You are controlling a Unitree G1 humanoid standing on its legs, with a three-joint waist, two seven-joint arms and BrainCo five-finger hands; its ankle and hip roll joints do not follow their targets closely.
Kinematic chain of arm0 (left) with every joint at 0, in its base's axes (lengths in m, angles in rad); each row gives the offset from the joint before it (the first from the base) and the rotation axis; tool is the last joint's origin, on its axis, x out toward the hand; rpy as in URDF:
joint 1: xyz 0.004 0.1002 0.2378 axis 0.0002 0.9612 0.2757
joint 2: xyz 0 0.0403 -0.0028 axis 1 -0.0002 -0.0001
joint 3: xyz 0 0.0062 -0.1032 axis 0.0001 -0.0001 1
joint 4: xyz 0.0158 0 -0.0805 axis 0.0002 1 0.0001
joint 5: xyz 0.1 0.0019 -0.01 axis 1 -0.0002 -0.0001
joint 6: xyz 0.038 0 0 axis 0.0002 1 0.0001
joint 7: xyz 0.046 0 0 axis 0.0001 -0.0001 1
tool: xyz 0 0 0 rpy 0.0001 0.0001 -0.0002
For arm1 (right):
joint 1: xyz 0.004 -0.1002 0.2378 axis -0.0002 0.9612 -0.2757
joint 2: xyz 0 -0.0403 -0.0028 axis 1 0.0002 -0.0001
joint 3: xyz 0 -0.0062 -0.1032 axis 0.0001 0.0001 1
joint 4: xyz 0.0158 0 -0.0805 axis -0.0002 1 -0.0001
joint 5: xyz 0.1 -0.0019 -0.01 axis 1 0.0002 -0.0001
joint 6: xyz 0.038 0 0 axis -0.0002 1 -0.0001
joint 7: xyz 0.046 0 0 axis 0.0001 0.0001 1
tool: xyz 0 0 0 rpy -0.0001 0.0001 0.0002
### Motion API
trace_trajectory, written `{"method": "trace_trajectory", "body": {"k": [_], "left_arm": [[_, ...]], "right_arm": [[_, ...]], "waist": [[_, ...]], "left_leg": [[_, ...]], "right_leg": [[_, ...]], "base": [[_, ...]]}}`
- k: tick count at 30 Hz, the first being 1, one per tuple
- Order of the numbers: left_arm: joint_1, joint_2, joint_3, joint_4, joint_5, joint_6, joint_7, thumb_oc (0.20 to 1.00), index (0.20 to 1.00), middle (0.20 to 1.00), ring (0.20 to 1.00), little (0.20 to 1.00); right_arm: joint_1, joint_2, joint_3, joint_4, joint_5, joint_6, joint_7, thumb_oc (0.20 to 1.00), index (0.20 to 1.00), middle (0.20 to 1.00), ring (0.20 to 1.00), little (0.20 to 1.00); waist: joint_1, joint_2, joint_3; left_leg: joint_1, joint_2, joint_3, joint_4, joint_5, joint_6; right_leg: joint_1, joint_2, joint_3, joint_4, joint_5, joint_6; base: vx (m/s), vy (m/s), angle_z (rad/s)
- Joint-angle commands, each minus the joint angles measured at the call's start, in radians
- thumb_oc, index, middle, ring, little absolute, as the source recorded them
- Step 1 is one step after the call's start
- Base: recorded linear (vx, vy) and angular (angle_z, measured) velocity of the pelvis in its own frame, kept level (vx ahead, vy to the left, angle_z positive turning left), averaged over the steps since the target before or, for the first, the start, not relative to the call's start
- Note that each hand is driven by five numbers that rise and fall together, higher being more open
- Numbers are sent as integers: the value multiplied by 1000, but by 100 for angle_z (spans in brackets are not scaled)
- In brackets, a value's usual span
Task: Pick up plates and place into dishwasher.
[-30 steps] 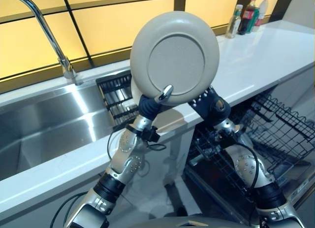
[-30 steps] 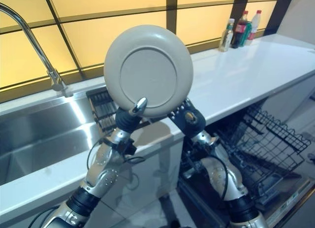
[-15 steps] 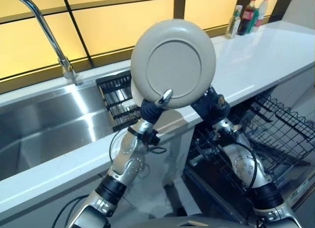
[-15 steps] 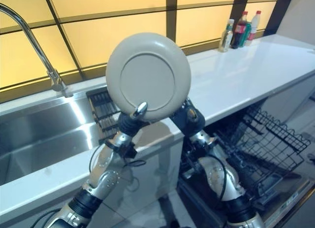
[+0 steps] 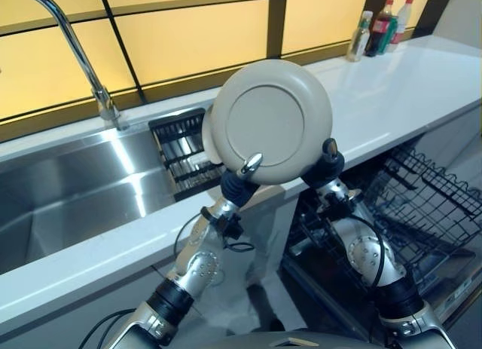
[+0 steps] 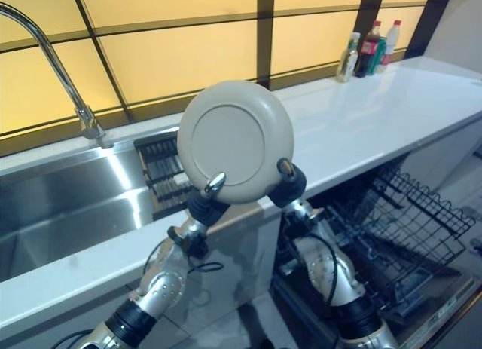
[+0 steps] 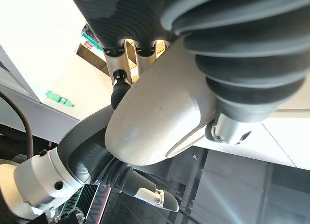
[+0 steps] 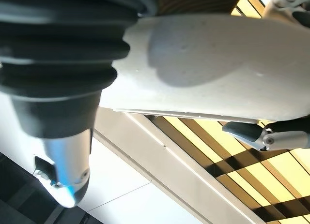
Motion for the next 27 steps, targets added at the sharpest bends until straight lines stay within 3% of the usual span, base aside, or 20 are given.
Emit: {"method": "trace_trajectory", "body": {"k": [1, 3, 4, 5, 7, 14, 27], "left_arm": [[-28, 9, -74, 57, 89, 4, -7, 200, 200, 200, 200, 200], [-26, 15, -70, 65, 114, 1, 15, 200, 200, 200, 200, 200], [-23, 20, -68, 73, 131, -8, 28, 200, 200, 200, 200, 200], [-22, 23, -66, 77, 143, -17, 45, 200, 200, 200, 200, 200], [-23, 27, -56, 76, 162, -21, 68, 200, 200, 200, 200, 200], [-27, 34, -37, 69, 230, -46, 115, 200, 200, 200, 200, 200], [-37, 58, -23, 46, 285, -18, 170, 200, 200, 200, 200, 200]], "right_arm": [[-130, 35, -1, -51, 21, -28, 31, 1000, 1000, 1000, 1000, 1000], [-129, 27, -4, -55, -1, -26, 31, 1000, 1000, 1000, 1000, 1000], [-127, 20, -5, -53, -21, -27, 33, 592, 592, 592, 592, 592], [-125, 11, -4, -52, -31, -25, 35, 498, 498, 498, 498, 498], [-123, 0, -8, -52, -48, -23, 34, 200, 200, 200, 200, 200], [-101, -32, -25, -44, -113, -18, 56, 200, 200, 200, 200, 200], [-84, -62, -52, -40, -151, -24, 90, 200, 200, 200, 200, 200]], "waist": [[10, -21, -16], [9, -20, -17], [9, -20, -17], [9, -20, -16], [8, -21, -16], [6, -26, -12], [1, -27, -10]], "left_leg": [[-45, 1, -61, 1, -34, 49], [-46, 1, -61, 1, -33, 49], [-46, 1, -61, 1, -32, 48], [-46, 2, -60, 1, -32, 48], [-46, 3, -58, 1, -31, 48], [-48, 5, -57, 2, -29, 48], [-43, 7, -49, 3, -32, 48]], "right_leg": [[11, -52, -39, 69, -53, 66], [9, -52, -39, 70, -53, 66], [9, -52, -39, 70, -52, 67], [9, -52, -39, 70, -52, 67], [9, -53, -39, 70, -52, 67], [7, -52, -40, 73, -53, 67], [10, -55, -46, 74, -54, 69]], "base": [[0, 0, 0], [0, 0, 0], [0, 0, 0], [0, 0, 0], [0, 0, 0], [0, 0, 0], [0, 0, 0]]}}
